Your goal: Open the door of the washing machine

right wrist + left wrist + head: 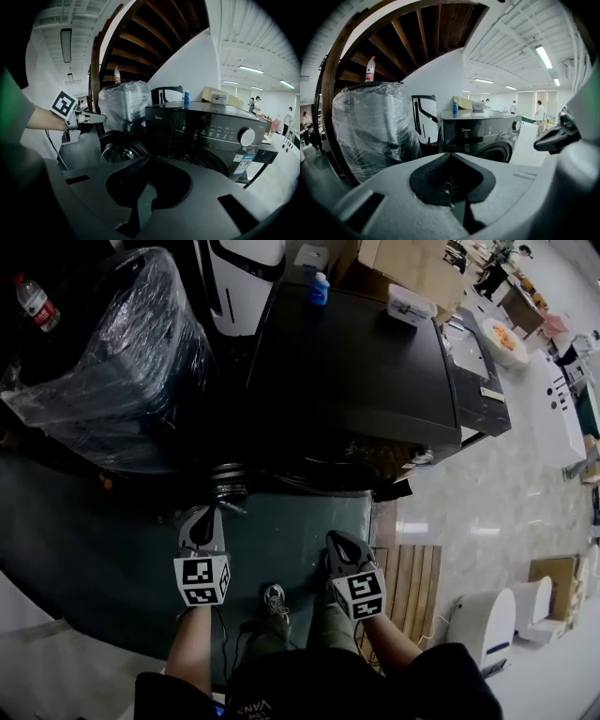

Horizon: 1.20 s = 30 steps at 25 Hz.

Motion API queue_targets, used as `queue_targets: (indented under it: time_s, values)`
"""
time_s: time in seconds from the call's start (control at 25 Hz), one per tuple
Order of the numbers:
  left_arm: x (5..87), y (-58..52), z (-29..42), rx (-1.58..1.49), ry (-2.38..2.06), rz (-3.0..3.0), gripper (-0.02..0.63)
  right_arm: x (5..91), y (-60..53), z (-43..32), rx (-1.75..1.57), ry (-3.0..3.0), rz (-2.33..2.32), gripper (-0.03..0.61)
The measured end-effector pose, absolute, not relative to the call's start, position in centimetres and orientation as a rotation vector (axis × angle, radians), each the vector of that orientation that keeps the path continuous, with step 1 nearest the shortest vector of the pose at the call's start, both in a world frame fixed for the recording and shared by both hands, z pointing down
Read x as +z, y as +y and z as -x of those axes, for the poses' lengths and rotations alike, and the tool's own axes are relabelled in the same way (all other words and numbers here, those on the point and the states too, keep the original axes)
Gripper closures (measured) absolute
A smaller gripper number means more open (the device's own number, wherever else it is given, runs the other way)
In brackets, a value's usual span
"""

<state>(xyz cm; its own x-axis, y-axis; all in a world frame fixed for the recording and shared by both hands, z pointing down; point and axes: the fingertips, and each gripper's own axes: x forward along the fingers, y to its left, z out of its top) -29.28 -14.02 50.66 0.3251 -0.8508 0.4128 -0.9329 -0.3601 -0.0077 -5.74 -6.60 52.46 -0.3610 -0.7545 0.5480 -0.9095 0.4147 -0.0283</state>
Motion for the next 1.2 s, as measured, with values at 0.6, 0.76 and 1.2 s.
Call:
queue_targets:
  time_s: [0.6,0.76,1.2]
  values:
    - [38.8,-7.7,21.0,0.455,-1.386,-2.693,0.597,43.8,-1.2,1.9,0.406,-2.226,-1.667,0.572]
    - [37.2,-5.5,20.1,0.423,-1.337,-2.745,0.597,41.5,0.3,1.0,0.382,-2.223,-1.752,0.572]
    - [35.6,-2.6,20.0,0.373,-1.244,-2.835,0.597,37.5,4.1,0.8,0.333,-2.209,-1.915,0.572]
